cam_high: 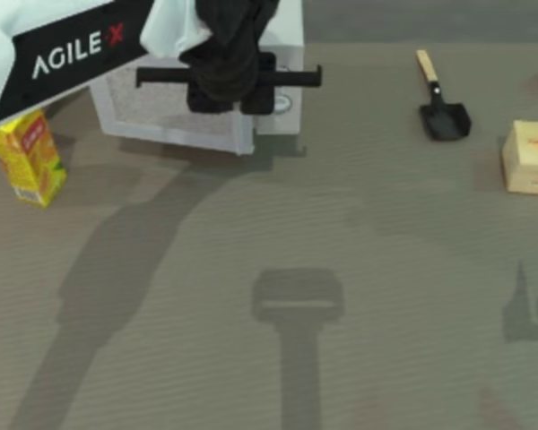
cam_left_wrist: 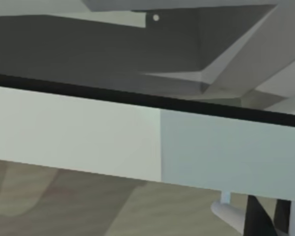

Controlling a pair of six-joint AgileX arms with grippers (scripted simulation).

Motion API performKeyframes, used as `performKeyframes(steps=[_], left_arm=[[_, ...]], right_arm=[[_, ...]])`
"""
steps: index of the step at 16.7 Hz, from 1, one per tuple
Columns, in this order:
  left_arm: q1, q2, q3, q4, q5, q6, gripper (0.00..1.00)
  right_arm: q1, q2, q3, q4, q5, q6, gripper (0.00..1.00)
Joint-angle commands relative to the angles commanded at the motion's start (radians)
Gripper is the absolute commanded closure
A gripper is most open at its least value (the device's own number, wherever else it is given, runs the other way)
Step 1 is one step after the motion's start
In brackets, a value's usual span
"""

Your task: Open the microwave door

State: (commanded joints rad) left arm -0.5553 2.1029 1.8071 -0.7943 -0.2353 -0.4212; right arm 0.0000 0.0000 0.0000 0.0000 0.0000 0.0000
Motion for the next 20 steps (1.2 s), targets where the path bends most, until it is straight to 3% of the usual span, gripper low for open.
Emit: performKeyframes(steps=[11, 20], left_arm=[[-0.007, 0.001, -0.004, 0.003, 0.006, -0.001, 1.00], [0.015, -0.093, -0.141, 0.070, 0.055, 0.106, 1.00]], right_arm=[[0.000, 0.000, 0.000, 0.000, 0.000, 0.000, 0.00], [0.000, 0.000, 0.000, 0.000, 0.000, 0.000, 0.00]])
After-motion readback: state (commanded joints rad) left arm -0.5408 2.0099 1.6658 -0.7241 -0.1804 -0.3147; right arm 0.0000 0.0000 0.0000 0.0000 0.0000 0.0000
